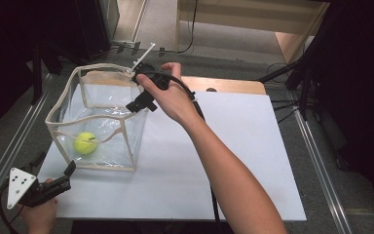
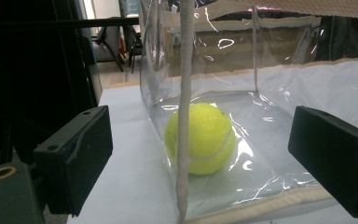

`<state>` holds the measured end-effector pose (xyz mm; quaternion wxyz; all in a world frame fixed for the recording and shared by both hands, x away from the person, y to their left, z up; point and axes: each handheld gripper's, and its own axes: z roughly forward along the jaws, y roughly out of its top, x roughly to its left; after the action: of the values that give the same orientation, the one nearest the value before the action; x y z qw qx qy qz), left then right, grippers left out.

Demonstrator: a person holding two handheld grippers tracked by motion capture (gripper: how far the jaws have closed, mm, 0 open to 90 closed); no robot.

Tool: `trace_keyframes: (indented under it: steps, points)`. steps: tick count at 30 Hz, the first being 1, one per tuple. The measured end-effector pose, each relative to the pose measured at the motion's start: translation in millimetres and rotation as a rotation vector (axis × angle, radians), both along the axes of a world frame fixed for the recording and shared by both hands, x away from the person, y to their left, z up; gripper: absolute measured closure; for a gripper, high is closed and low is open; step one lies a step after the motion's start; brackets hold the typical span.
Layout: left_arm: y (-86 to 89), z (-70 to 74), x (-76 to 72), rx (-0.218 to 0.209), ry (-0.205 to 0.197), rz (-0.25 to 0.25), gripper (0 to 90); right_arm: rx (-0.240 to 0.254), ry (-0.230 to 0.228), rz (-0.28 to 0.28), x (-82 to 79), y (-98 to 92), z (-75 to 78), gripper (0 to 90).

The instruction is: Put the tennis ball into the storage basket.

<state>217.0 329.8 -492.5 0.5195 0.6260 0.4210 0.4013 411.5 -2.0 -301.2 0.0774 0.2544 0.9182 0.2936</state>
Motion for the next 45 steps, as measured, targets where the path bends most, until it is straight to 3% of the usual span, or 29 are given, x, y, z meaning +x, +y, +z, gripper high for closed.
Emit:
trace_keyframes:
  steps: [2,3,9,21,27,45]
  points:
    - [0.0,0.0,0.0,0.001,0.000,0.000,6.8,0.002,0.000,-0.009,-2.0,-4.6,1.5,7.0]
    - [0.0,-0.1,0.2,0.000,-0.001,-0.002,6.8,0.011,0.000,-0.006,-2.6,-6.7,1.5,0.0]
    - [-0.1,-0.1,0.2,-0.002,0.000,-0.001,6.8,0.018,0.007,0.010,-8.3,-17.4,-0.4,0.0]
    - [0.0,-0.1,0.2,-0.001,0.000,-0.001,6.8,0.015,0.001,-0.010,-17.0,-36.2,-15.3,0.0]
    - [0.1,-0.1,0.2,0.003,0.002,-0.001,6.8,0.001,0.005,-0.003,-24.7,-39.0,-28.1,0.0]
    - [0.4,0.1,0.5,0.004,0.007,0.004,6.8,0.044,0.010,-0.014,-51.5,-60.8,-68.1,0.0]
